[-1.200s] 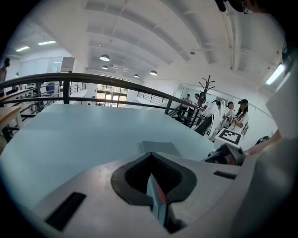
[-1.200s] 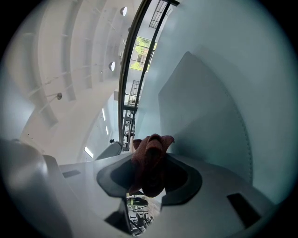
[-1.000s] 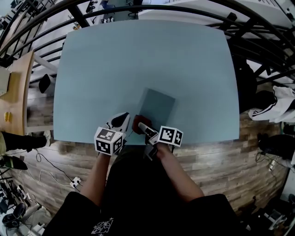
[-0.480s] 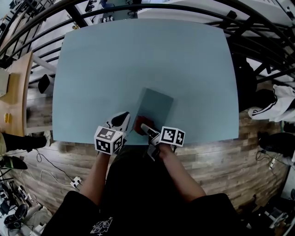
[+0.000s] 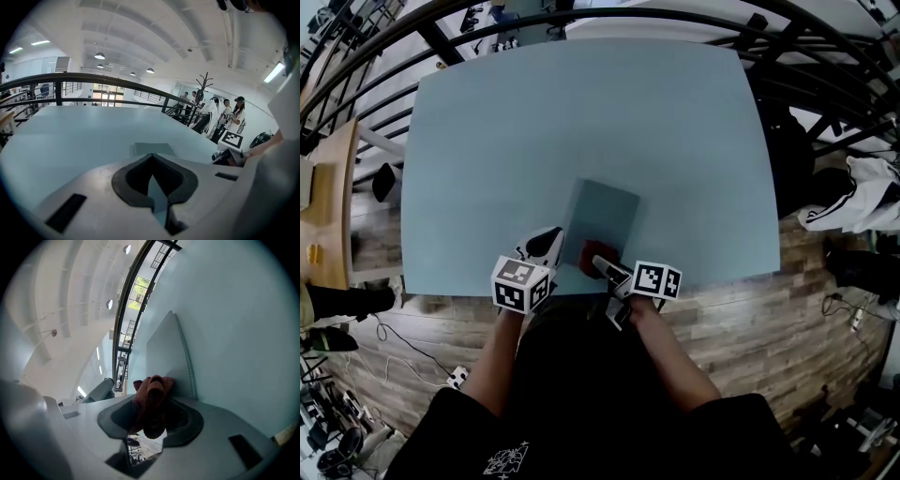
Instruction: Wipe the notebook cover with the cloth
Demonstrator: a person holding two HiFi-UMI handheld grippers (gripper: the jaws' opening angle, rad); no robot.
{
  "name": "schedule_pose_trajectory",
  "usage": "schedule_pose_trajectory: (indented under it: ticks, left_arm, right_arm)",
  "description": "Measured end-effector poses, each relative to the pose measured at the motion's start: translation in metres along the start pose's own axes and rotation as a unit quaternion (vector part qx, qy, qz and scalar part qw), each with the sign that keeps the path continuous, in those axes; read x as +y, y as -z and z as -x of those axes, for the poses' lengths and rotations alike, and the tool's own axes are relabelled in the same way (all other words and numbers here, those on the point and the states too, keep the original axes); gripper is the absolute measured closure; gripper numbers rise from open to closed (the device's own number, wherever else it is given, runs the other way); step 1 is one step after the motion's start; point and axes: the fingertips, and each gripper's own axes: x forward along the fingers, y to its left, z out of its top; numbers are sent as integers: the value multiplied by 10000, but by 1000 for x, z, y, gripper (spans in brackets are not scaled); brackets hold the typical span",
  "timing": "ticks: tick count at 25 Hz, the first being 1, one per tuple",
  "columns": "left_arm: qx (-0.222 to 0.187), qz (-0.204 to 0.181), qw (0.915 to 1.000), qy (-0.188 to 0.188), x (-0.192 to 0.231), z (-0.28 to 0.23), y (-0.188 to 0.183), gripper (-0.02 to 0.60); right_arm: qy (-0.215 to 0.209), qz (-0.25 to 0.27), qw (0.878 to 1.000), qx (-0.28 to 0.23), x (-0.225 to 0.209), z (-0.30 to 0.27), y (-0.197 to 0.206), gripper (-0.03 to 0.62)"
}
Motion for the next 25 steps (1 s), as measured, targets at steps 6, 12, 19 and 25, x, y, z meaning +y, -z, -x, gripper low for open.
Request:
schedule_pose_trajectory:
  ticks: [6, 12, 19, 25]
  left_arm:
    - [6, -68, 10000, 54, -11, 0, 0, 575]
    - [25, -121, 9998, 144, -22, -2, 1, 575]
    - [38, -212, 9995, 250, -20, -3, -4, 575]
    - [-24, -304, 9988, 386, -22, -4, -14, 575]
  right_arm:
    - [4, -98, 9998, -162, -11, 21, -2, 447]
    - [17, -191, 9993, -318, -20, 39, -2, 447]
    - [78, -234, 9985, -489, -28, 54, -6, 447]
    - [38, -324, 9966, -763, -26, 72, -10, 447]
